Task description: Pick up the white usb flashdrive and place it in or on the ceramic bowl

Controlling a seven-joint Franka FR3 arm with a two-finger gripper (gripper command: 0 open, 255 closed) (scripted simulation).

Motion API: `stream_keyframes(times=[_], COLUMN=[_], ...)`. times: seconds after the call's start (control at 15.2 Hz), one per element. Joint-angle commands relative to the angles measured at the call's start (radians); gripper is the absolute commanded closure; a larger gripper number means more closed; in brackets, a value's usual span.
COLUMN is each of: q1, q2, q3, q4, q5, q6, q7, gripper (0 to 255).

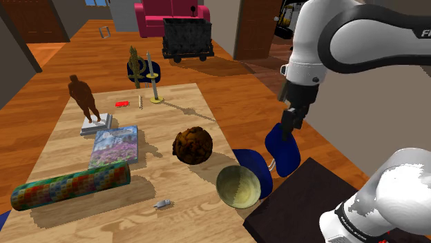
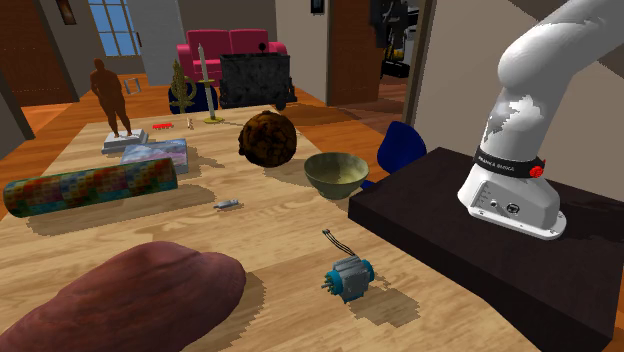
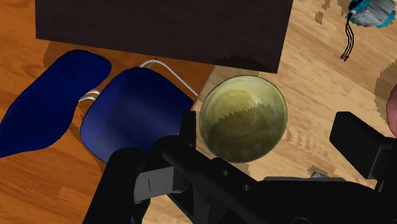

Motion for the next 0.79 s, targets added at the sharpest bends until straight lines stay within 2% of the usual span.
stream_keyframes(times=[0.0,0.4,0.73], q1=[0.011,0.033,0.036], q2=[0.034,0.181,0.346], q3=[0.041,0.160,0.256], q4=[-0.021,-0.037,-0.008], q5=[0.028,0.084,0.087], q6=[0.070,0.275,0.445], q7=[0.041,0.156,0.262], gripper=[0,0,0])
